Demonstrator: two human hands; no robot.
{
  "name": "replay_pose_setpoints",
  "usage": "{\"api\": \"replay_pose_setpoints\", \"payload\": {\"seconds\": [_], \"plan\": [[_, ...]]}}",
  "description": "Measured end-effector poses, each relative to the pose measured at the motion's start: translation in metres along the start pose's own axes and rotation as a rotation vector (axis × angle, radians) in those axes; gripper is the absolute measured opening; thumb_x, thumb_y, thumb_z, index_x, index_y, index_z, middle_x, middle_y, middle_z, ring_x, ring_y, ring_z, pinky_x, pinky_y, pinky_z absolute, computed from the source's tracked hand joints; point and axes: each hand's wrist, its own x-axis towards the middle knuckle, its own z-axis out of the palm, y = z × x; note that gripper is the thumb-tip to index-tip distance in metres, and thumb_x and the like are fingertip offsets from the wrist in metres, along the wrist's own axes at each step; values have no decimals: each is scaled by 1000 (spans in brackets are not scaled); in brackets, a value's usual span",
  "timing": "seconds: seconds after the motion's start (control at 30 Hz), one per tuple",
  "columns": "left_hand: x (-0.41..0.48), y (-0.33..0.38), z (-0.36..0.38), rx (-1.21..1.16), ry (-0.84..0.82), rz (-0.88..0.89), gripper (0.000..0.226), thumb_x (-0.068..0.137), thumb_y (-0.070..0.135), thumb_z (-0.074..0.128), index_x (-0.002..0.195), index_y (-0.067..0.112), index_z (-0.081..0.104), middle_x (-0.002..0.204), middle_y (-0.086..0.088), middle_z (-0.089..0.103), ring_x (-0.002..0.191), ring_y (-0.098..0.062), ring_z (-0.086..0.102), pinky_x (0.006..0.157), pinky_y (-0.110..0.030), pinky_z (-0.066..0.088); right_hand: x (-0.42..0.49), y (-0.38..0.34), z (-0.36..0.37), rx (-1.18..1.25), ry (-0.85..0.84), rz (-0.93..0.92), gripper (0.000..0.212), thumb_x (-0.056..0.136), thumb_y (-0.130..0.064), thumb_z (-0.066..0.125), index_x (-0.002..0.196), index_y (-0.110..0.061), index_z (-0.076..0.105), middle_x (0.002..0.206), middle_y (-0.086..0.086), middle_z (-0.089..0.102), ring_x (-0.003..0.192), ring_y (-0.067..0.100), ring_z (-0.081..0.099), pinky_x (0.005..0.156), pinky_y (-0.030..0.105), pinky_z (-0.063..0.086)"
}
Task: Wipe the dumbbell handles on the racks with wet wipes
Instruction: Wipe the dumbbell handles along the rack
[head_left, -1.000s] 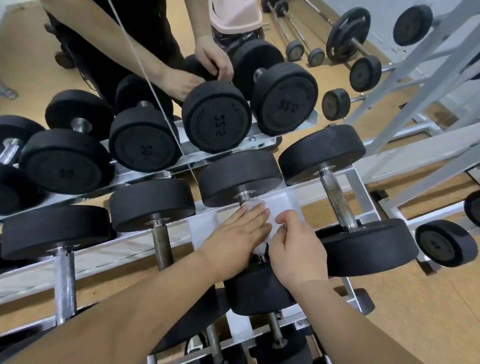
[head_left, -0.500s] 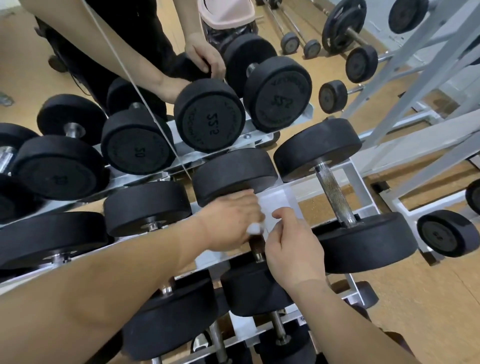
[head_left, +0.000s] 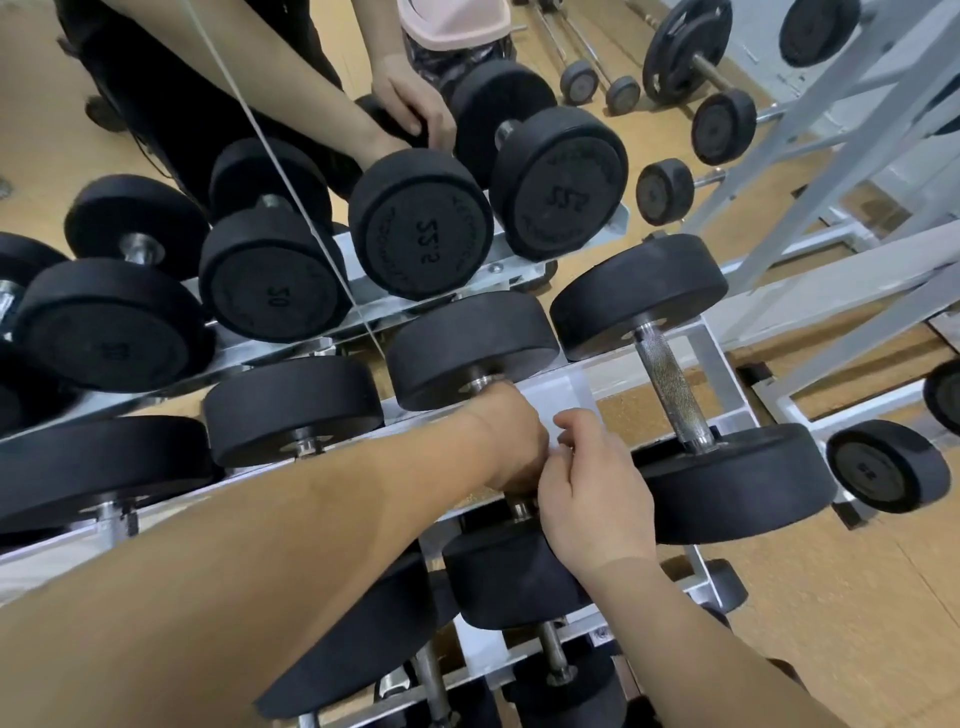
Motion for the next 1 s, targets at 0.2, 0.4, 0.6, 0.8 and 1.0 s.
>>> {"api": "replay_pose_setpoints", "payload": {"seconds": [0.2, 0.4, 0.6, 0.8, 1.0], "plan": [[-5, -1, 73, -218, 440, 166, 40, 89, 41, 36, 107, 23, 67, 108, 7, 68, 106, -21, 57, 107, -36, 38, -1, 2, 0, -46, 4, -16, 47, 94, -20, 50, 141, -26, 47, 128, -4, 59, 114, 20, 54, 88, 42, 51], [9, 0, 60, -289, 500, -129, 50, 101, 48, 26, 97, 22, 69, 95, 5, 69, 103, -23, 59, 115, -40, 30, 1, 4, 1, -54, -39, 52, 47, 94, -25, 50, 140, -30, 48, 119, -6, 61, 107, 19, 56, 86, 40, 51], [-41, 25, 111, -670, 652, 74, 52, 103, 33, 38, 153, 25, 47, 162, 10, 39, 155, -9, 21, 129, -35, 12, 2, 2, 0, -49, -49, 19, 42, 95, -25, 49, 137, -31, 50, 111, -7, 62, 102, 18, 58, 84, 39, 52], [-95, 42, 118, -1603, 543, -419, 49, 102, 64, 36, 131, 34, 62, 129, 9, 69, 117, -8, 62, 109, -38, 47, 1, 1, -1, -46, -64, 2, 36, 99, -29, 45, 134, -29, 53, 113, -5, 65, 100, 21, 61, 82, 40, 53], [-116, 60, 66, -2867, 639, -454, 37, 102, 41, 58, 125, 15, 70, 117, -9, 76, 111, -26, 70, 108, -48, 49, -14, -8, -6, 36, -32, -156, 56, 99, -69, 24, 107, -32, 65, 106, -13, 64, 104, 14, 60, 84, 34, 48]]}}
